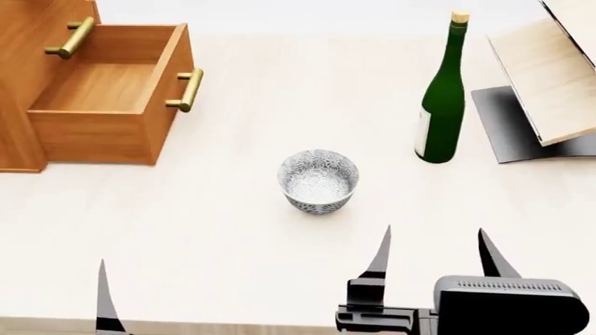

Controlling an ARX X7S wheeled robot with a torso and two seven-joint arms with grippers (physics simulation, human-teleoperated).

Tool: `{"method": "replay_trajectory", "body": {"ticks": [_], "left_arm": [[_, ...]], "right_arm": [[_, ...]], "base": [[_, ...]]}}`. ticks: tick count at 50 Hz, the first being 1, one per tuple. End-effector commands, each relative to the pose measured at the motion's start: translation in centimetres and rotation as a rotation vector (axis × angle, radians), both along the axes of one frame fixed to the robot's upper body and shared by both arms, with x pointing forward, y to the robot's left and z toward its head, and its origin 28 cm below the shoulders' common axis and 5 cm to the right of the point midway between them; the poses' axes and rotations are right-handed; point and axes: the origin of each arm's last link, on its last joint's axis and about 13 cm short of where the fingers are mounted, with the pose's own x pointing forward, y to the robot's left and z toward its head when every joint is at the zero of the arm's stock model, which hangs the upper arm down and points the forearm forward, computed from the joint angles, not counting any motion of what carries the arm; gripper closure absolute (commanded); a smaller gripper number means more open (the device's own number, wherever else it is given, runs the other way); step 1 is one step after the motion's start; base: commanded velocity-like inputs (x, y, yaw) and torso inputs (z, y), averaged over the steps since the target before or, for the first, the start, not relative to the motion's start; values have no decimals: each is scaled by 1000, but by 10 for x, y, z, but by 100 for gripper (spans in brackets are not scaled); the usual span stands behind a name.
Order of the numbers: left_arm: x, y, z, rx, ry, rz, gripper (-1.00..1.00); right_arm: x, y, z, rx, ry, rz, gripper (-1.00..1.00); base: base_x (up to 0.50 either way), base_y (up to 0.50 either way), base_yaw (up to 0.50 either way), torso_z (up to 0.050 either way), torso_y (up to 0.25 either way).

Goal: Close the bottom drawer of the cabinet.

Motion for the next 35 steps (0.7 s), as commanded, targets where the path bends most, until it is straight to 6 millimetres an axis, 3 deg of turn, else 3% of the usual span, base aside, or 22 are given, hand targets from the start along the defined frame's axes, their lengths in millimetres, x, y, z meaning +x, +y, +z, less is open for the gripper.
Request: {"method": "replay_trajectory", "body": {"ticks": [1, 35], "left_arm": [[-1, 1, 0, -28, -2, -31, -100], [0, -2, -3, -25, 15, -36, -100]], "right_arm": [[1, -1, -4, -32, 6, -18, -100], [0, -1, -5, -18, 4, 3, -100]], "base": [[0, 500, 0, 0, 0], [0, 500, 0, 0, 0]]}}
